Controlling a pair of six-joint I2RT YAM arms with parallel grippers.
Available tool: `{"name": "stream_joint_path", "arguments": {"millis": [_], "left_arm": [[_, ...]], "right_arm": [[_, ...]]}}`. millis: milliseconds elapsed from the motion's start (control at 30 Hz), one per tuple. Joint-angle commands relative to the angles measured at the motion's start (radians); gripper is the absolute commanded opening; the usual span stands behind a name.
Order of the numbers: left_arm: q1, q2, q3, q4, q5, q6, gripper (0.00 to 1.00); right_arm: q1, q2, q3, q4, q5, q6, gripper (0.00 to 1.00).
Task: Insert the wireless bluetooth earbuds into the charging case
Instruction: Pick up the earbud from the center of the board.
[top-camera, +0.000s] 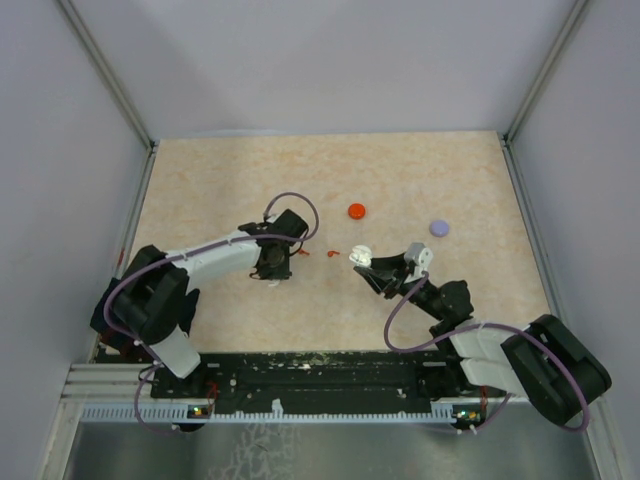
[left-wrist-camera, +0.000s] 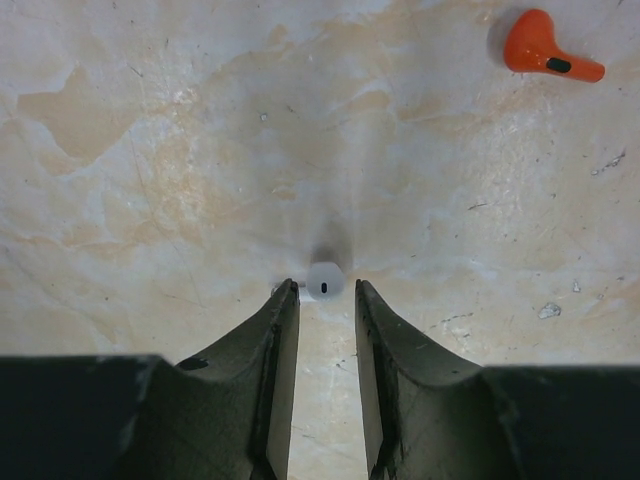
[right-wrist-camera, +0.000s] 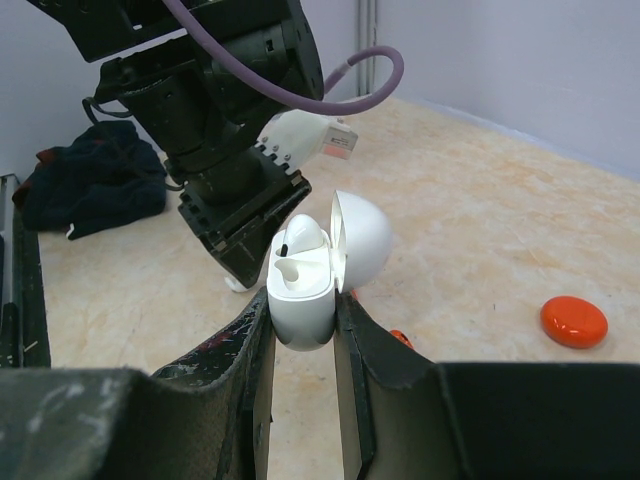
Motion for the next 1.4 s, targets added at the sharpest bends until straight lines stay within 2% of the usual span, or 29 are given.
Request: {"name": "stream_joint_path", "arguments": {"millis": [0,633,833,1167,1367], "left_arm": [[-0.004,0.024,0.029,-0.022,-0.023,-0.007,0.35],[-0.012,0.077,0.028,-0.016,0.002,-0.012,0.28],[-0.015,0.062,0.022,-0.025,0.005,-0.023,0.23],[-0.016,-0.112,-0.031,0.060,0.041,-0.025,0.08],[-0.016,-0.263,-0.082,0.184,0.130,-0.014,0.07]], "right_arm": [[0.011,0.006,0.032,0.051,-0.014,0.005,0.00],[0.010,0.006,0.031,0.052,-0.014,0.005,0.00],[0.010,-0.002,0.031,0.047,-0.011,0.004,0.00],[0.010,-0.005,0.031,0.042,-0.010,0.001,0.00],[0.010,-0.001,0.031,0.042,-0.009,0.000,0.00]]}}
